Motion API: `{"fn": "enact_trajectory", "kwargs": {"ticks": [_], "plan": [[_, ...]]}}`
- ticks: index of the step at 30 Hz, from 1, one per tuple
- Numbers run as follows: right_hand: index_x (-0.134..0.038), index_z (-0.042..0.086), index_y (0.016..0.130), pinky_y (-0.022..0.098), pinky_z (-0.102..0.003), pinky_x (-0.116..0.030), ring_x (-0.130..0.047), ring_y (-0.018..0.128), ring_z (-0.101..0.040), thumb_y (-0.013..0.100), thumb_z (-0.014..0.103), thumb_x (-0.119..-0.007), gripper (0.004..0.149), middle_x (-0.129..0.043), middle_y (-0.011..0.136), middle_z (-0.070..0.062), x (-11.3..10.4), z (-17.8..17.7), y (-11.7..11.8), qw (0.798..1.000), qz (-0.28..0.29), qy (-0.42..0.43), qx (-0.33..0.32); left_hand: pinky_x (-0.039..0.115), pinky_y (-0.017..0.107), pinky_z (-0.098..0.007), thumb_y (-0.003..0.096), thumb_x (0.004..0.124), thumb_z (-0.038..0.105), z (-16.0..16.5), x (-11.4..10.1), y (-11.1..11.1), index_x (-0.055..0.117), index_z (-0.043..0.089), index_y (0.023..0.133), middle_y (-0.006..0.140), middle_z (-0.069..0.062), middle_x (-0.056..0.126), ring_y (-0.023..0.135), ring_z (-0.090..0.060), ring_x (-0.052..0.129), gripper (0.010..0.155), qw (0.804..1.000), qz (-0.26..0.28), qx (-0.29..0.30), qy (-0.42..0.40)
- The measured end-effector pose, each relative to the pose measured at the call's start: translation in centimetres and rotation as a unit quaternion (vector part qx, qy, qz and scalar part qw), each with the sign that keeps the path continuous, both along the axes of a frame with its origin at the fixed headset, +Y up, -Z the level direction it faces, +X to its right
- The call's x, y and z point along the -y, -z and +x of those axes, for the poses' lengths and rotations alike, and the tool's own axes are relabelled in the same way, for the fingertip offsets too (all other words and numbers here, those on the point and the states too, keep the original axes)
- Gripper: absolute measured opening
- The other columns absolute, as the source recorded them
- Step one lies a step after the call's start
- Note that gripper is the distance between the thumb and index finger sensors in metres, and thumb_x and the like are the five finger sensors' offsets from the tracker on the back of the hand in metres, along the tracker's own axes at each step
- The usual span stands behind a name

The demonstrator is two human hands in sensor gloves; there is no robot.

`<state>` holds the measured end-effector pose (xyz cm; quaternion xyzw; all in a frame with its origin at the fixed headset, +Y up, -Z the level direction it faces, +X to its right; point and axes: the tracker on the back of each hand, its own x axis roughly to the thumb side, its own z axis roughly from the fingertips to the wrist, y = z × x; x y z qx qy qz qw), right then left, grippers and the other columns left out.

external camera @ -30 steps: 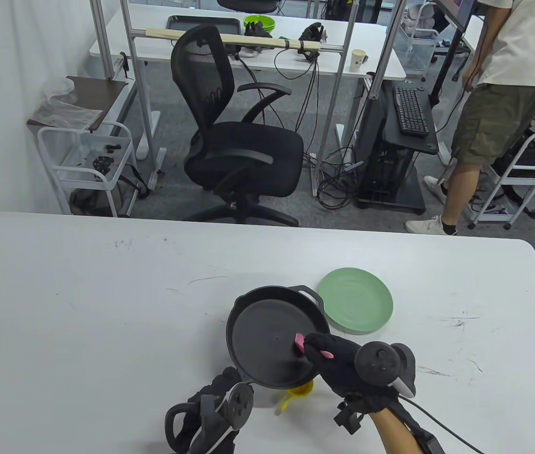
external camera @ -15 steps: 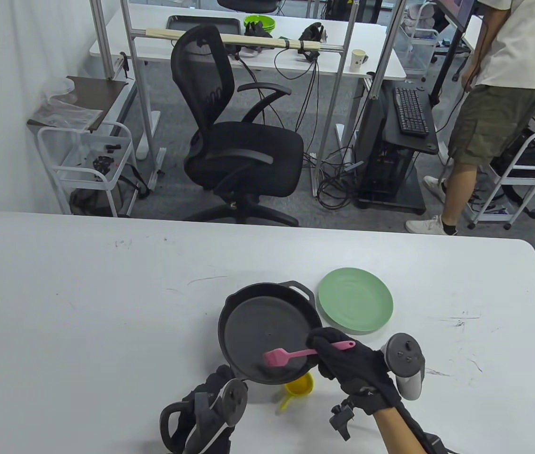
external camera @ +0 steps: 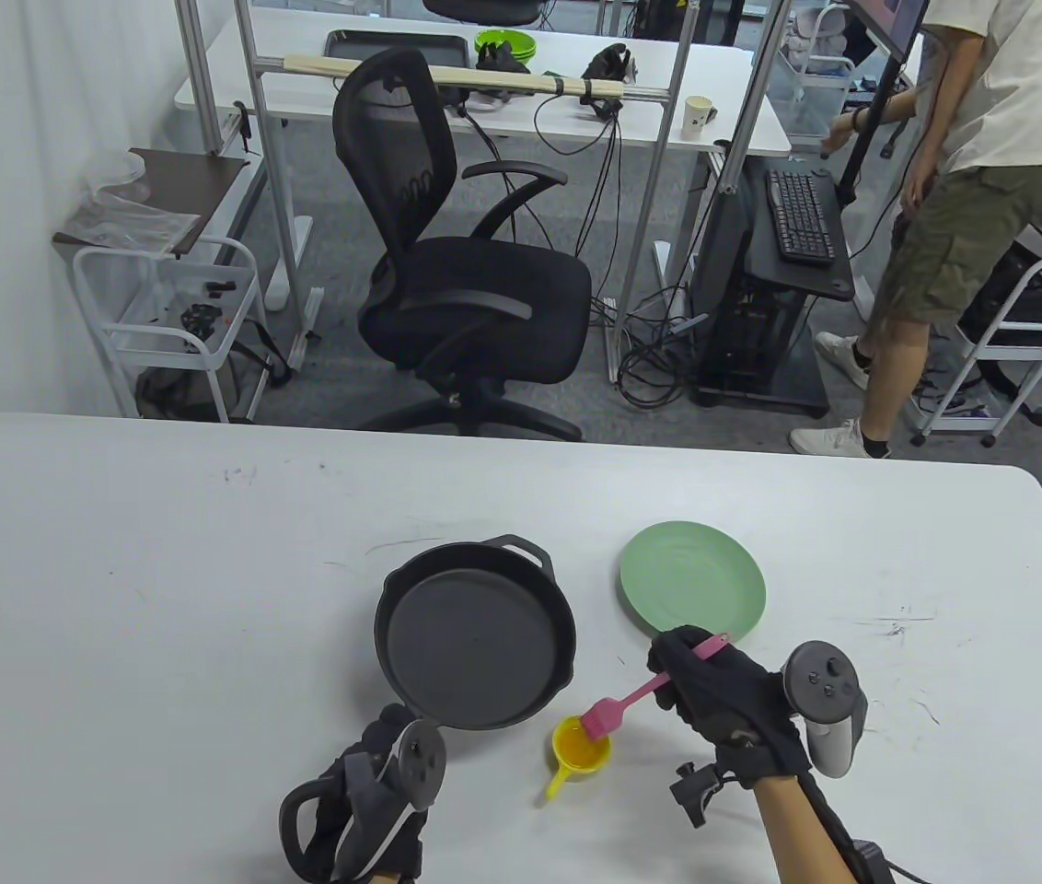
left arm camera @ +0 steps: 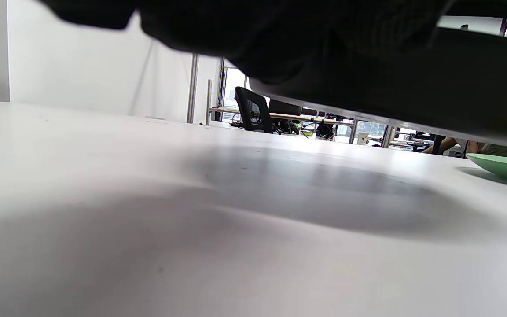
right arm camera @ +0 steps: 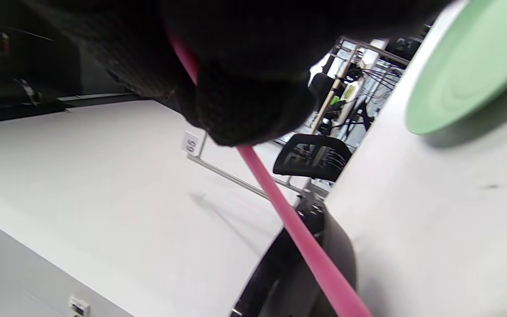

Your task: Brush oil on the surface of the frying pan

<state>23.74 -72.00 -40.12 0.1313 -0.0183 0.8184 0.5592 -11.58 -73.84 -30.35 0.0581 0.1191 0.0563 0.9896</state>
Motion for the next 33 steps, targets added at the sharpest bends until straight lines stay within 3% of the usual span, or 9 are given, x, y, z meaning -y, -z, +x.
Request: {"fn": "enact_trajectory", "kwargs": {"ticks": [6, 15, 26, 33], "plan": [[-0.087, 0.017, 0.079, 0.011, -0.024, -0.084, -0.091, 0.019, -0.006, 0.059, 0.048, -0.077, 0.039, -0.1, 0.046, -0.014, 1.2, -0.9, 0.1, 0.997, -0.003, -0.073, 0.017, 0.087, 0.02, -0.035, 0.0487, 0.075, 0.054, 0.0, 0.0, 0.0, 0.077, 0.012, 0.095, 0.051, 0.004, 0.098, 0.022, -0.011, 0.096, 0.063, 1.0, 0.002, 0.001, -0.003], [-0.087, 0.017, 0.079, 0.011, -0.025, -0.084, -0.091, 0.02, -0.006, 0.059, 0.048, -0.077, 0.039, -0.1, 0.047, -0.014, 1.9, -1.9, 0.0, 0.995, -0.005, -0.102, 0.003, 0.087, 0.02, -0.035, 0.0487, 0.075, 0.054, 0.2, -0.1, -0.1, 0.077, 0.012, 0.095, 0.051, 0.003, 0.098, 0.022, -0.011, 0.096, 0.063, 1.0, 0.003, 0.006, 0.004], [-0.086, 0.017, 0.08, 0.012, -0.025, -0.085, -0.092, 0.021, -0.006, 0.059, 0.049, -0.077, 0.039, -0.1, 0.048, -0.014, 1.8, -2.5, -0.4, 0.992, 0.011, -0.123, -0.009, 0.087, 0.02, -0.035, 0.0486, 0.075, 0.054, 0.4, 0.0, -0.1, 0.077, 0.012, 0.095, 0.051, 0.003, 0.098, 0.022, -0.011, 0.096, 0.063, 1.0, -0.001, 0.01, 0.005], [-0.085, 0.018, 0.082, 0.014, -0.024, -0.085, -0.092, 0.023, -0.006, 0.059, 0.05, -0.075, 0.04, -0.1, 0.05, -0.013, 0.9, -3.2, -0.8, 0.993, 0.03, -0.1, -0.052, 0.087, 0.02, -0.035, 0.0487, 0.075, 0.054, 0.4, 0.0, -0.1, 0.077, 0.012, 0.095, 0.051, 0.003, 0.098, 0.022, -0.011, 0.096, 0.063, 1.0, 0.0, 0.009, 0.005]]}}
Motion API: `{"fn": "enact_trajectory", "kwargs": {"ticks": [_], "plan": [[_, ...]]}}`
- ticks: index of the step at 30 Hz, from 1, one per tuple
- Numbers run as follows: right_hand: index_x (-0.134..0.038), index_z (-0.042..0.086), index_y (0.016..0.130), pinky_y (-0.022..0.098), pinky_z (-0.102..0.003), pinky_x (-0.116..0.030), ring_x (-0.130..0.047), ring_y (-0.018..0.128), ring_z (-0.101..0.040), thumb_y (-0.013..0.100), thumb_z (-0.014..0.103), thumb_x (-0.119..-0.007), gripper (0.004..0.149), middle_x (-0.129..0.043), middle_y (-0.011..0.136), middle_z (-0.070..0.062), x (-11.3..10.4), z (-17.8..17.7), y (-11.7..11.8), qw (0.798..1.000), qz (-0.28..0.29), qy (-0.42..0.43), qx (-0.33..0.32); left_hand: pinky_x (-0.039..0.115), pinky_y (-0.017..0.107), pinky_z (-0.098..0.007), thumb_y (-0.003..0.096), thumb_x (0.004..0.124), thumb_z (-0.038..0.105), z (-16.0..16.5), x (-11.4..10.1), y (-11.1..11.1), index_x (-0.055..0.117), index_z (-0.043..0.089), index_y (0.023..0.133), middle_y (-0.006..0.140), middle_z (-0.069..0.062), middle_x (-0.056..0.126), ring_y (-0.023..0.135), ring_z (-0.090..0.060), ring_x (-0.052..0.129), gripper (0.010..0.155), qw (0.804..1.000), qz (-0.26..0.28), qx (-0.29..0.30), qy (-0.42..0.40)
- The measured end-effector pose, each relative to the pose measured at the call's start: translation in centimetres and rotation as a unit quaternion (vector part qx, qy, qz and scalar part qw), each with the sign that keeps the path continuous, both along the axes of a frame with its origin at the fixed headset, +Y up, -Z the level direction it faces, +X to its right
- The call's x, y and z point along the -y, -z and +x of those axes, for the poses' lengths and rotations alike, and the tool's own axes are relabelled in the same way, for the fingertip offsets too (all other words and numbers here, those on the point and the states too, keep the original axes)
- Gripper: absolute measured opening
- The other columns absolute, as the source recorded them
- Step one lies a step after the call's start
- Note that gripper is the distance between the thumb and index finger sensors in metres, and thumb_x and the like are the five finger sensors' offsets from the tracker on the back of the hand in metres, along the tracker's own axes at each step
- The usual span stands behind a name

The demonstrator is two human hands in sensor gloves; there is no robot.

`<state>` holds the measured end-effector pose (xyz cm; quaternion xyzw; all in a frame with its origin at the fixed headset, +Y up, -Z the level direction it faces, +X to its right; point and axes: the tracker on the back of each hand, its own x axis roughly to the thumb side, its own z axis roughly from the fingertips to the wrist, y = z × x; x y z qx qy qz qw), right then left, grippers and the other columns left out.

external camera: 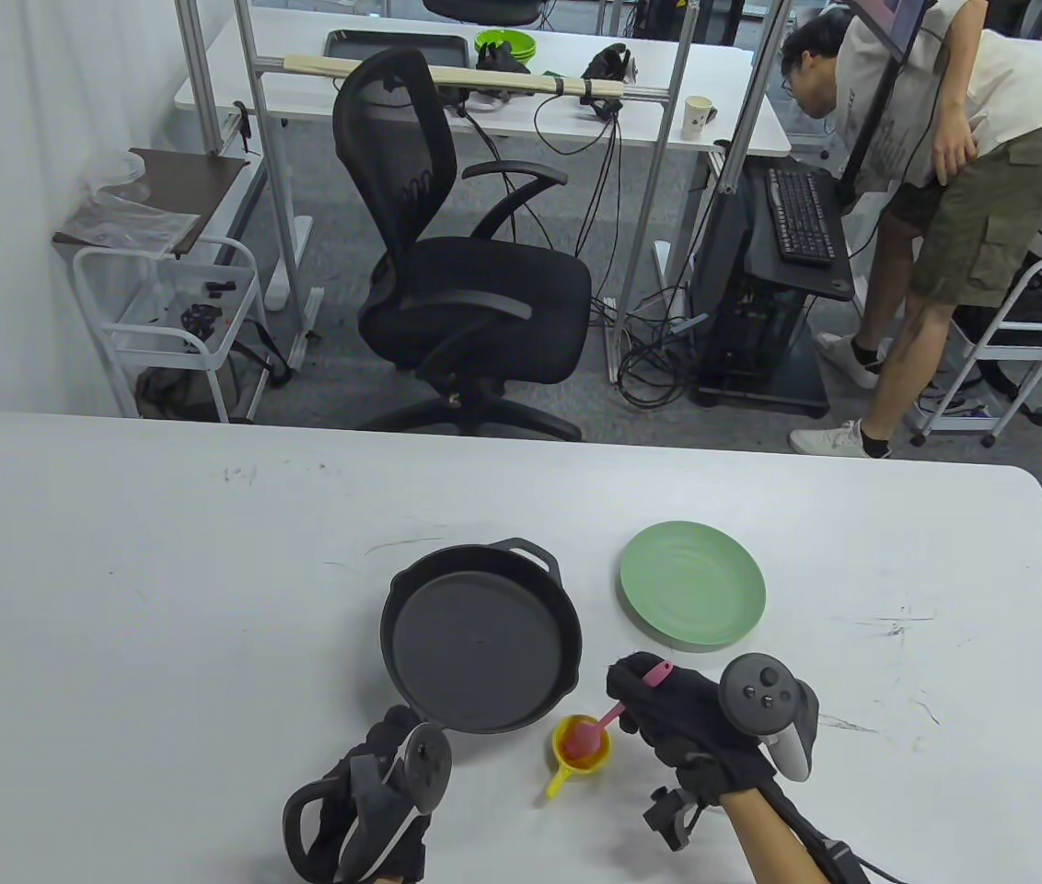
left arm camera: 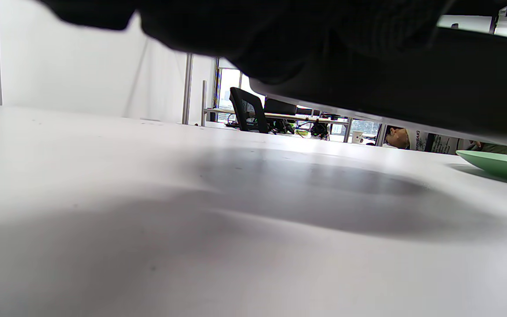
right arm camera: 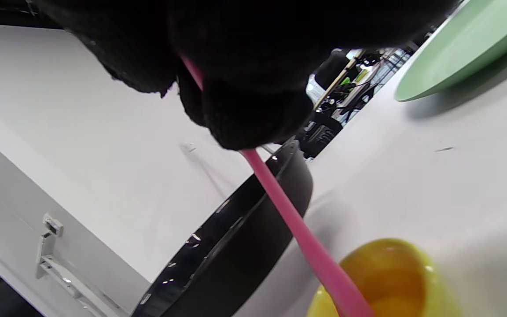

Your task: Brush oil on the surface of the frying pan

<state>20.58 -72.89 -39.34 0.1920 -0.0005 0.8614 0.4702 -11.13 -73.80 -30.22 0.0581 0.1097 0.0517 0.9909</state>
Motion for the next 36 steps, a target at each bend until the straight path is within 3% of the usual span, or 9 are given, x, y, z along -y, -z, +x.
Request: {"fn": "enact_trajectory", "kwargs": {"ticks": [5, 12, 21, 36], "plan": [[-0.085, 0.018, 0.083, 0.015, -0.025, -0.085, -0.092, 0.025, -0.007, 0.059, 0.049, -0.076, 0.041, -0.1, 0.053, -0.014, -1.2, 0.1, -0.2, 0.999, 0.018, 0.006, -0.031, 0.087, 0.02, -0.035, 0.0487, 0.075, 0.054, 0.0, 0.0, 0.0, 0.077, 0.012, 0.095, 0.051, 0.003, 0.098, 0.022, -0.011, 0.096, 0.063, 1.0, 0.001, -0.001, 0.001], [-0.086, 0.02, 0.083, 0.016, -0.026, -0.085, -0.093, 0.026, -0.008, 0.058, 0.05, -0.077, 0.04, -0.1, 0.054, -0.014, -3.2, -0.9, -1.3, 0.986, 0.114, -0.101, -0.068, 0.087, 0.02, -0.035, 0.0487, 0.075, 0.054, 0.0, -0.1, 0.0, 0.077, 0.011, 0.095, 0.051, 0.003, 0.098, 0.022, -0.012, 0.096, 0.063, 1.0, -0.002, -0.001, 0.004], [-0.086, 0.02, 0.082, 0.016, -0.026, -0.085, -0.093, 0.025, -0.008, 0.057, 0.05, -0.077, 0.04, -0.1, 0.054, -0.014, -2.6, -4.0, -2.8, 0.976, 0.109, -0.136, -0.13, 0.087, 0.02, -0.035, 0.0488, 0.075, 0.054, -0.1, -0.1, 0.0, 0.077, 0.011, 0.095, 0.051, 0.003, 0.098, 0.021, -0.011, 0.096, 0.063, 1.0, -0.002, -0.008, 0.0], [-0.086, 0.019, 0.082, 0.015, -0.026, -0.085, -0.093, 0.024, -0.008, 0.057, 0.05, -0.078, 0.04, -0.101, 0.053, -0.014, -3.7, -3.3, -3.1, 0.978, 0.143, -0.127, -0.084, 0.087, 0.02, -0.035, 0.0489, 0.075, 0.054, -0.3, -0.1, 0.0, 0.077, 0.011, 0.095, 0.051, 0.003, 0.098, 0.022, -0.011, 0.096, 0.063, 1.0, -0.002, -0.011, -0.001]]}}
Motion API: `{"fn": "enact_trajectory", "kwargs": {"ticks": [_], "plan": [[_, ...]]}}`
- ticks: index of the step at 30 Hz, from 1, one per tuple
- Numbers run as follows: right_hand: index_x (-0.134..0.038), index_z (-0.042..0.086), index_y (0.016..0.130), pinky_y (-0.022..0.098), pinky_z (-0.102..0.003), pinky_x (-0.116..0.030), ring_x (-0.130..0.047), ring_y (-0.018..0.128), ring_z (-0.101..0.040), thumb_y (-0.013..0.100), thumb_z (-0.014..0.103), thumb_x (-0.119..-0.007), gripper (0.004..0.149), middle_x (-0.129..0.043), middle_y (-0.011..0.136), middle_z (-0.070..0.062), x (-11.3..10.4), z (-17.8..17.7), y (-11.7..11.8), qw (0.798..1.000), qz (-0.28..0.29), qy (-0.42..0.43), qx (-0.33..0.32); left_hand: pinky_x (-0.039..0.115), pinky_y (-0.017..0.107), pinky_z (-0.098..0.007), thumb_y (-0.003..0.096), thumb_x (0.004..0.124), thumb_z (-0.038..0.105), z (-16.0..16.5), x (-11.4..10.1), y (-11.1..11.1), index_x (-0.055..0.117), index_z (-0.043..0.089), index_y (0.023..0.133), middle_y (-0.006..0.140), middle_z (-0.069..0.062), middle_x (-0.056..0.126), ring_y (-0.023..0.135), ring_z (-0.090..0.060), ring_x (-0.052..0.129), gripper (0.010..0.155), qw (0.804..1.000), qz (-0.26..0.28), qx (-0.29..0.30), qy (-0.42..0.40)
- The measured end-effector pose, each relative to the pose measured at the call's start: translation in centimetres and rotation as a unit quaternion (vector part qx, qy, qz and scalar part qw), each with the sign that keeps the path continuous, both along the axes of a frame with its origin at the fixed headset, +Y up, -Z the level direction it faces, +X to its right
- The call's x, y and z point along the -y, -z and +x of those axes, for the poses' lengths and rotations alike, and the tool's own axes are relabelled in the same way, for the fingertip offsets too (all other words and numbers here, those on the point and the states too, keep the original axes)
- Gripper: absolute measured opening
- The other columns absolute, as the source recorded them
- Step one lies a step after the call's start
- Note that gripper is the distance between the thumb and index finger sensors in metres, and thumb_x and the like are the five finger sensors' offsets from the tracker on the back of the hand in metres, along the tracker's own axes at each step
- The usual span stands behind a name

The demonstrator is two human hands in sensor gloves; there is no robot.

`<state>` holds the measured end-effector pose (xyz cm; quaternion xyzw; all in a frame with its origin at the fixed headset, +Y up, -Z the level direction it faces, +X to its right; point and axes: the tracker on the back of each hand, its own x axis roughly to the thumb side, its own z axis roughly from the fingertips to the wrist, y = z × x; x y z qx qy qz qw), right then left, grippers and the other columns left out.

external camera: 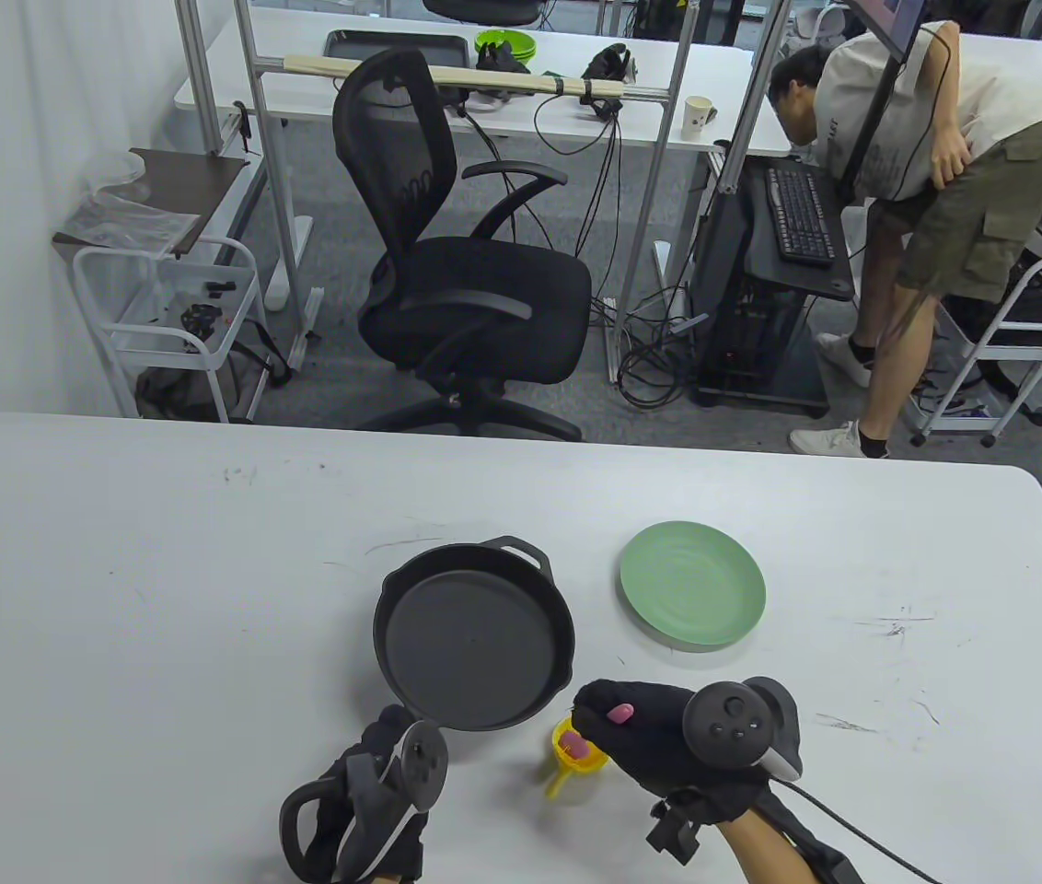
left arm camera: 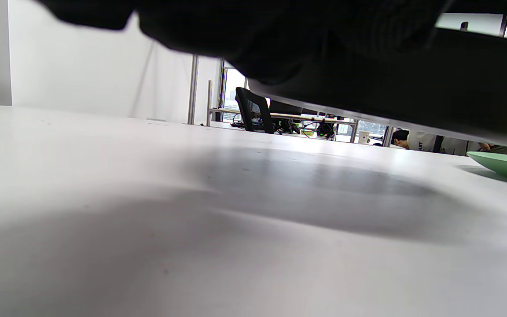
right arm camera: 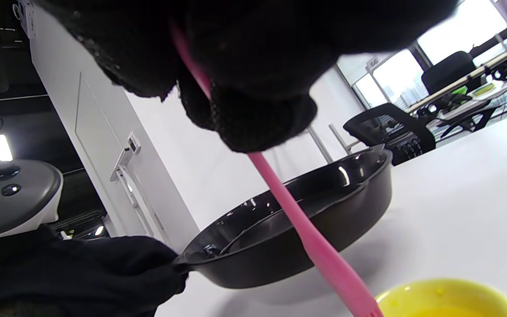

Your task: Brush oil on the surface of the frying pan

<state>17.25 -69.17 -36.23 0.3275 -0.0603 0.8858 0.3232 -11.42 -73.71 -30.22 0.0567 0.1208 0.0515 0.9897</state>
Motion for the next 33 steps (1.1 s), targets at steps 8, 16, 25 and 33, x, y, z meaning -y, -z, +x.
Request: {"fn": "enact_trajectory", "kwargs": {"ticks": [8, 16, 25, 33], "plan": [[-0.086, 0.019, 0.082, 0.015, -0.026, -0.085, -0.093, 0.024, -0.008, 0.058, 0.049, -0.078, 0.04, -0.101, 0.053, -0.015, 0.7, -0.7, -0.2, 0.999, 0.018, -0.042, 0.015, 0.087, 0.02, -0.035, 0.0488, 0.075, 0.054, -0.5, 0.0, 0.0, 0.077, 0.011, 0.095, 0.051, 0.003, 0.098, 0.022, -0.012, 0.096, 0.063, 1.0, -0.002, -0.007, -0.003], [-0.086, 0.018, 0.083, 0.015, -0.026, -0.086, -0.094, 0.024, -0.008, 0.058, 0.049, -0.078, 0.041, -0.101, 0.053, -0.015, 0.8, -1.1, -0.4, 1.0, -0.017, -0.015, -0.009, 0.087, 0.02, -0.035, 0.0487, 0.075, 0.054, -0.6, 0.0, 0.0, 0.077, 0.011, 0.095, 0.051, 0.003, 0.098, 0.022, -0.012, 0.096, 0.063, 1.0, 0.002, -0.005, -0.003], [-0.086, 0.018, 0.083, 0.015, -0.027, -0.086, -0.094, 0.024, -0.009, 0.058, 0.049, -0.078, 0.041, -0.101, 0.053, -0.015, 0.0, 0.5, 0.1, 1.0, 0.0, 0.023, 0.02, 0.087, 0.02, -0.035, 0.0487, 0.075, 0.054, -0.8, 0.0, 0.0, 0.078, 0.011, 0.095, 0.051, 0.003, 0.098, 0.022, -0.012, 0.096, 0.063, 1.0, 0.0, -0.01, -0.005], [-0.086, 0.018, 0.084, 0.017, -0.027, -0.086, -0.094, 0.026, -0.009, 0.058, 0.048, -0.079, 0.04, -0.101, 0.055, -0.015, 1.0, -0.8, -0.1, 0.999, -0.003, -0.034, 0.009, 0.087, 0.02, -0.035, 0.0488, 0.075, 0.054, -0.5, 0.2, 0.0, 0.078, 0.011, 0.095, 0.051, 0.003, 0.098, 0.022, -0.012, 0.097, 0.063, 1.0, -0.005, -0.001, -0.002]]}}
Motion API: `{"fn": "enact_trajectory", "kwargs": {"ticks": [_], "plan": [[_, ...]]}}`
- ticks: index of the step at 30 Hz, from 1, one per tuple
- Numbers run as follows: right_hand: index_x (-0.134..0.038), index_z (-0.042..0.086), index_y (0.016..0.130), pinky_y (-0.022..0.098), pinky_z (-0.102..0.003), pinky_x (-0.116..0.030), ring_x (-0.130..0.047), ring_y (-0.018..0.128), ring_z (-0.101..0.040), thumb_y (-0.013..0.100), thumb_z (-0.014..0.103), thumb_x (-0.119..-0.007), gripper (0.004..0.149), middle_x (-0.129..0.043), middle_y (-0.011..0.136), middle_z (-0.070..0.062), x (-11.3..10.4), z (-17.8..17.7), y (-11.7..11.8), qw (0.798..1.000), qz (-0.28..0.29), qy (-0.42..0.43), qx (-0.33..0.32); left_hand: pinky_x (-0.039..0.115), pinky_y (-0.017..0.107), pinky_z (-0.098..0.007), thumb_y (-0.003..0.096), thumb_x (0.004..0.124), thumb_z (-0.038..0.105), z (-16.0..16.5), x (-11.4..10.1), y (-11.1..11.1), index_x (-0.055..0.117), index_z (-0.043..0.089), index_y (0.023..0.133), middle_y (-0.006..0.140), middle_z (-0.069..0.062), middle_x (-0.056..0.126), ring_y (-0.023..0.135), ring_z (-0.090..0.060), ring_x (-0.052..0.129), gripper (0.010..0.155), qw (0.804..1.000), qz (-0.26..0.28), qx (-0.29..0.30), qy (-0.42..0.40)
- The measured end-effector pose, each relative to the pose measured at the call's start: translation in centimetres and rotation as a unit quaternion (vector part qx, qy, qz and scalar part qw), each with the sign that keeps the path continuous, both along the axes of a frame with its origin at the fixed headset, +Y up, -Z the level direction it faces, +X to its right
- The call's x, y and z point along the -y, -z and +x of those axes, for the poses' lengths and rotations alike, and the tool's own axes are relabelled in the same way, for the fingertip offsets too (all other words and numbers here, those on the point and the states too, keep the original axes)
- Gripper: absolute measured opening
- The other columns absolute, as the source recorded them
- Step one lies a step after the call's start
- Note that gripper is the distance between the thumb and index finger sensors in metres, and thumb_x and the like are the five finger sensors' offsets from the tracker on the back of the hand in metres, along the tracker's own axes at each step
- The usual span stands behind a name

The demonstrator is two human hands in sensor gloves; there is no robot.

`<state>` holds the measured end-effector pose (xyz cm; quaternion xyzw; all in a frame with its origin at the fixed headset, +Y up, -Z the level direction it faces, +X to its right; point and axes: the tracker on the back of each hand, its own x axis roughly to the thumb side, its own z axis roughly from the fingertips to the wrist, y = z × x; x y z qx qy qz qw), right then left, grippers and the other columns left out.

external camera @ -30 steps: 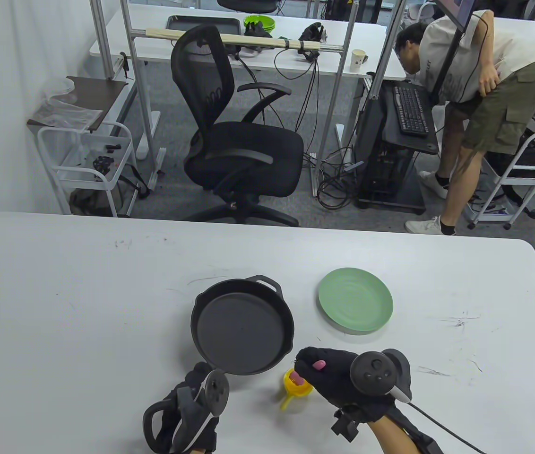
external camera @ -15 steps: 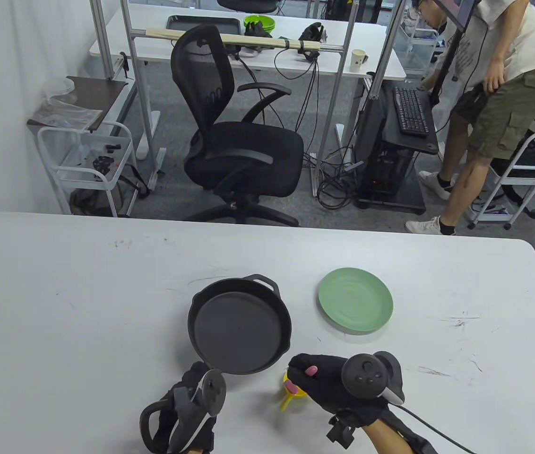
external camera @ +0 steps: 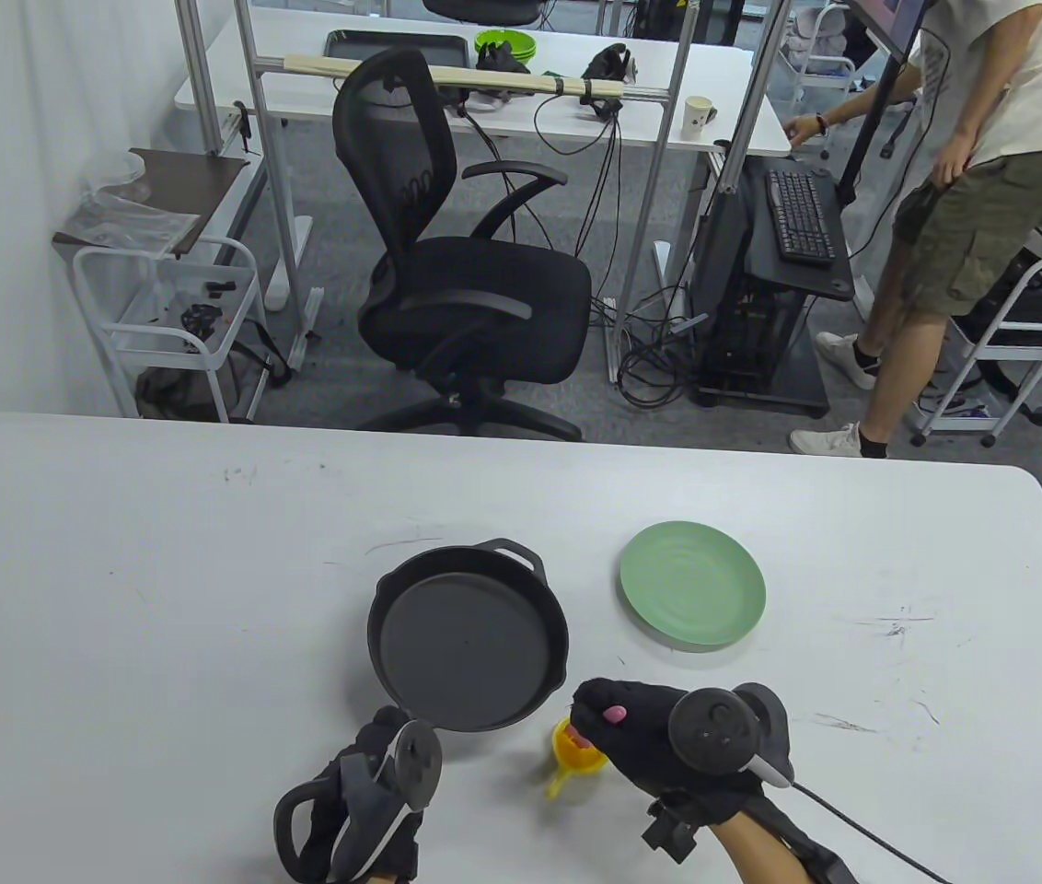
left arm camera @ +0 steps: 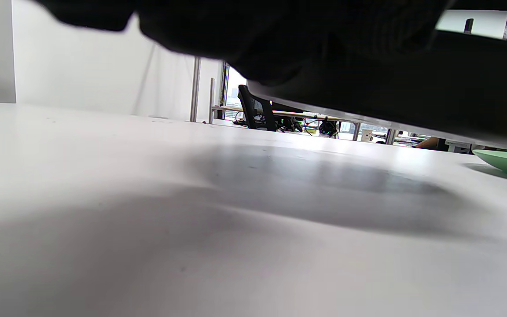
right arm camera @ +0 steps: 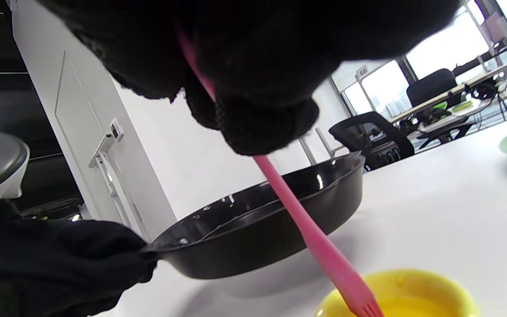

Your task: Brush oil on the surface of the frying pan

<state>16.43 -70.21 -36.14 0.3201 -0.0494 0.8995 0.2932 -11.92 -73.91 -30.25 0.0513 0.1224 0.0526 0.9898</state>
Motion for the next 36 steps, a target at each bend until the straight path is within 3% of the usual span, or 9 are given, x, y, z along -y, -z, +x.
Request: {"fn": "enact_trajectory", "kwargs": {"ticks": [4, 12, 18, 23, 28, 36], "plan": [[-0.086, 0.018, 0.084, 0.017, -0.027, -0.086, -0.094, 0.026, -0.01, 0.058, 0.048, -0.079, 0.04, -0.101, 0.055, -0.016, 0.2, -0.5, -0.2, 0.999, -0.031, 0.02, -0.018, 0.087, 0.02, -0.035, 0.0489, 0.075, 0.054, 0.1, 0.0, 0.0, 0.078, 0.011, 0.095, 0.051, 0.003, 0.098, 0.022, -0.011, 0.097, 0.063, 1.0, -0.001, 0.004, -0.003], [-0.086, 0.018, 0.083, 0.016, -0.027, -0.086, -0.094, 0.025, -0.009, 0.058, 0.048, -0.079, 0.04, -0.101, 0.054, -0.015, -1.0, 0.8, 0.0, 0.998, -0.024, 0.06, -0.01, 0.087, 0.02, -0.035, 0.049, 0.075, 0.054, 0.4, 0.0, 0.0, 0.078, 0.012, 0.095, 0.052, 0.003, 0.098, 0.022, -0.011, 0.097, 0.063, 1.0, -0.002, 0.013, -0.005], [-0.086, 0.017, 0.083, 0.015, -0.026, -0.086, -0.094, 0.025, -0.009, 0.058, 0.048, -0.078, 0.04, -0.101, 0.053, -0.015, -3.1, 3.5, 0.4, 0.983, -0.052, 0.176, -0.013, 0.087, 0.02, -0.034, 0.0491, 0.074, 0.054, 0.7, 0.1, 0.0, 0.077, 0.012, 0.095, 0.052, 0.003, 0.098, 0.022, -0.011, 0.096, 0.063, 1.0, -0.003, 0.018, -0.009], [-0.084, 0.019, 0.085, 0.017, -0.025, -0.086, -0.094, 0.026, -0.007, 0.059, 0.049, -0.077, 0.04, -0.1, 0.055, -0.013, -4.3, 5.1, 0.4, 0.971, -0.032, 0.236, 0.002, 0.087, 0.02, -0.034, 0.0493, 0.074, 0.054, 1.3, 0.0, -0.1, 0.077, 0.012, 0.095, 0.052, 0.003, 0.098, 0.022, -0.011, 0.096, 0.063, 0.999, -0.003, 0.03, -0.015], [-0.081, 0.019, 0.089, 0.02, -0.025, -0.086, -0.095, 0.031, -0.008, 0.059, 0.048, -0.077, 0.041, -0.099, 0.061, -0.014, -3.5, 5.1, 0.8, 0.963, -0.057, 0.265, 0.005, 0.087, 0.021, -0.034, 0.0495, 0.074, 0.055, 2.4, -0.2, -0.3, 0.077, 0.012, 0.096, 0.052, 0.004, 0.098, 0.022, -0.01, 0.096, 0.063, 0.998, 0.004, 0.055, -0.018], [-0.076, 0.019, 0.094, 0.025, -0.026, -0.087, -0.096, 0.038, -0.01, 0.059, 0.045, -0.078, 0.044, -0.098, 0.071, -0.015, -1.1, 2.2, 1.0, 0.975, -0.096, 0.2, -0.015, 0.087, 0.021, -0.034, 0.0494, 0.074, 0.055, 3.9, 0.0, -0.4, 0.076, 0.013, 0.096, 0.052, 0.004, 0.098, 0.022, -0.01, 0.097, 0.063, 0.996, 0.01, 0.085, -0.015]]}}
